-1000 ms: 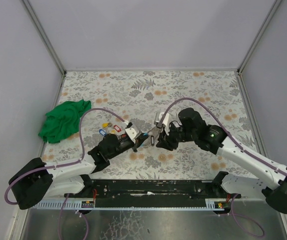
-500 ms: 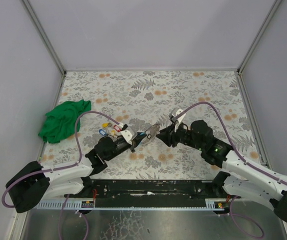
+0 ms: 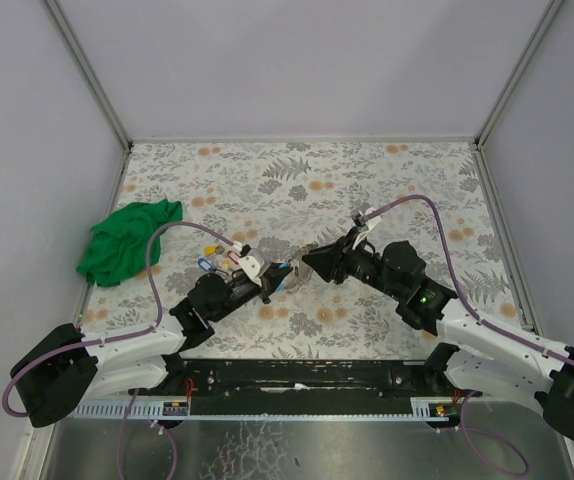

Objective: Put the keys on the keyring

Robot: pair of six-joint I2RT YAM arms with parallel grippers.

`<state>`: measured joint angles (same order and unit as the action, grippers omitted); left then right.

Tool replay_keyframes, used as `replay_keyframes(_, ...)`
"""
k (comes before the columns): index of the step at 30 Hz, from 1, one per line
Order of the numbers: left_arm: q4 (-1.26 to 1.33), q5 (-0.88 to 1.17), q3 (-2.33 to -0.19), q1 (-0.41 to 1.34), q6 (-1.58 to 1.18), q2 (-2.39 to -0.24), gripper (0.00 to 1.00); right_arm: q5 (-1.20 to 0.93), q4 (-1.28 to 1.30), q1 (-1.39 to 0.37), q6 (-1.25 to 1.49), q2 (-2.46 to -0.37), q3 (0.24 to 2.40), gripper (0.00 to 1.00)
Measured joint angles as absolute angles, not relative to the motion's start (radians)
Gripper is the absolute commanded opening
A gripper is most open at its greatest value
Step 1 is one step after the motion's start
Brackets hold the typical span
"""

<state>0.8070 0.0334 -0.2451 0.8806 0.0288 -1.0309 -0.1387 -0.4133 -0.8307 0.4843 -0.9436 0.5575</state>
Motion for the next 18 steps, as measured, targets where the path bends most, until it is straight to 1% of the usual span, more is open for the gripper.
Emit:
replay_keyframes(7,0.807,0.032,-0.245,0.881,-0.004,-1.034,0.0,-0.114,-0.458,-0.829,0.554,-0.995,0.556,0.3)
replay_keyframes(18,0.812,0.033,-0.245,0.881,-0.025,-1.04,0.0,-0.08,-0.462,-0.82,0.568,-1.017,0.553,0.32)
